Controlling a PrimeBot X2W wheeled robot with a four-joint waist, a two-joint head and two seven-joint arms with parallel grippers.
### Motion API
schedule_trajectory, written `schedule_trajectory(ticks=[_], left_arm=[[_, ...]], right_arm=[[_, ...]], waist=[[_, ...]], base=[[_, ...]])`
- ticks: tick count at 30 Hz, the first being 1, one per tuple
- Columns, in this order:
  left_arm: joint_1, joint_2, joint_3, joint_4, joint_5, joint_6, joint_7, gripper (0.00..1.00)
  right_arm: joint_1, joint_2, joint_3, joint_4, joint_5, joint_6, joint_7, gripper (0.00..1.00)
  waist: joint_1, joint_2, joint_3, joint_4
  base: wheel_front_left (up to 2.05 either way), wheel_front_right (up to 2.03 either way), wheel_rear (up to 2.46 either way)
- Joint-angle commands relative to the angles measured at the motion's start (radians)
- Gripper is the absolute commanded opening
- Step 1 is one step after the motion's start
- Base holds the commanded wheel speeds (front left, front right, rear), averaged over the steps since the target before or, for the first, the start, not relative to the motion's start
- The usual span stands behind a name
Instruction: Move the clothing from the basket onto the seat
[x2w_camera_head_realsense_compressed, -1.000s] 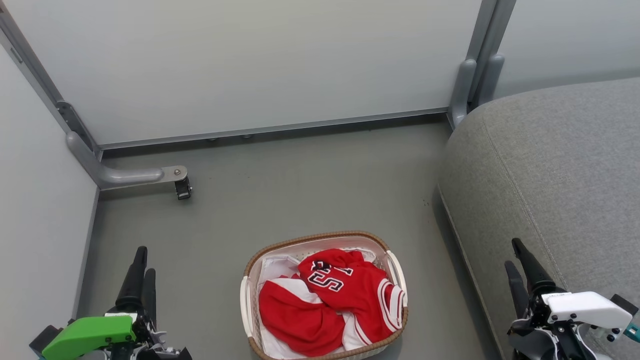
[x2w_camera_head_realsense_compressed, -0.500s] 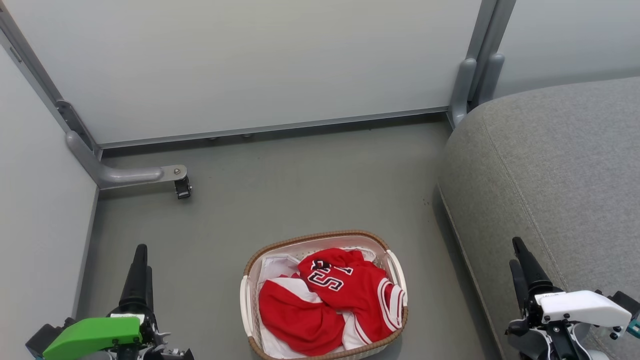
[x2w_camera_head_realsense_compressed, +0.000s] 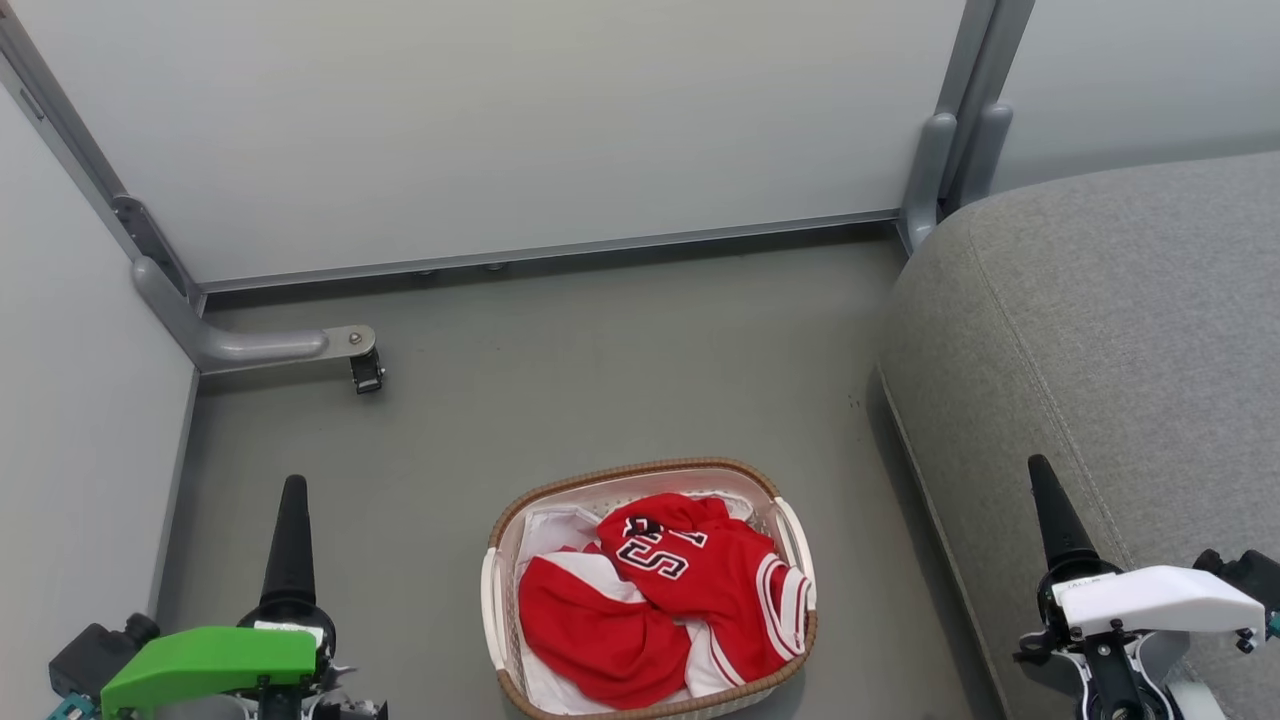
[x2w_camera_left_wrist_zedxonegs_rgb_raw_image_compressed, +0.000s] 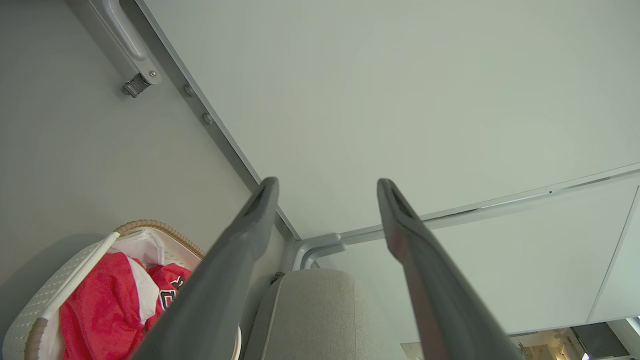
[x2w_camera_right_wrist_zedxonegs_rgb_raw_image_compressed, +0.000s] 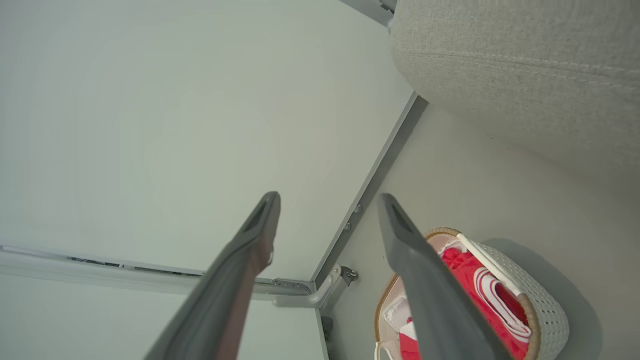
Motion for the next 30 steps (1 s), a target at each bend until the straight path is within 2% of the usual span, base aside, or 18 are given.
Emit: schedule_trajectory(ticks=[1, 12, 30], left_arm=[[0.001, 0.007, -0.006, -0.021, 0.041, 0.006, -0.010, 1.00], [0.018, 0.008, -0.033, -0.042, 0.213, 0.035, -0.047, 1.00], [0.050, 0.010, -0.055, -0.035, 0.519, 0.051, -0.099, 1.00]], right_arm=[[-0.006, -0.007, 0.003, -0.021, -0.038, 0.000, -0.013, 1.00], [0.001, -0.009, 0.036, -0.057, -0.267, 0.000, -0.050, 1.00], [0.015, -0.011, 0.074, -0.061, -0.531, 0.000, -0.102, 1.00]], waist=[[0.0000, 0.0000, 0.001, 0.000], [0.0000, 0.0000, 0.008, 0.001], [0.0000, 0.0000, 0.008, 0.008]], base=[[0.00, 0.00, 0.00], [0.00, 0.00, 0.00], [0.00, 0.00, 0.00]])
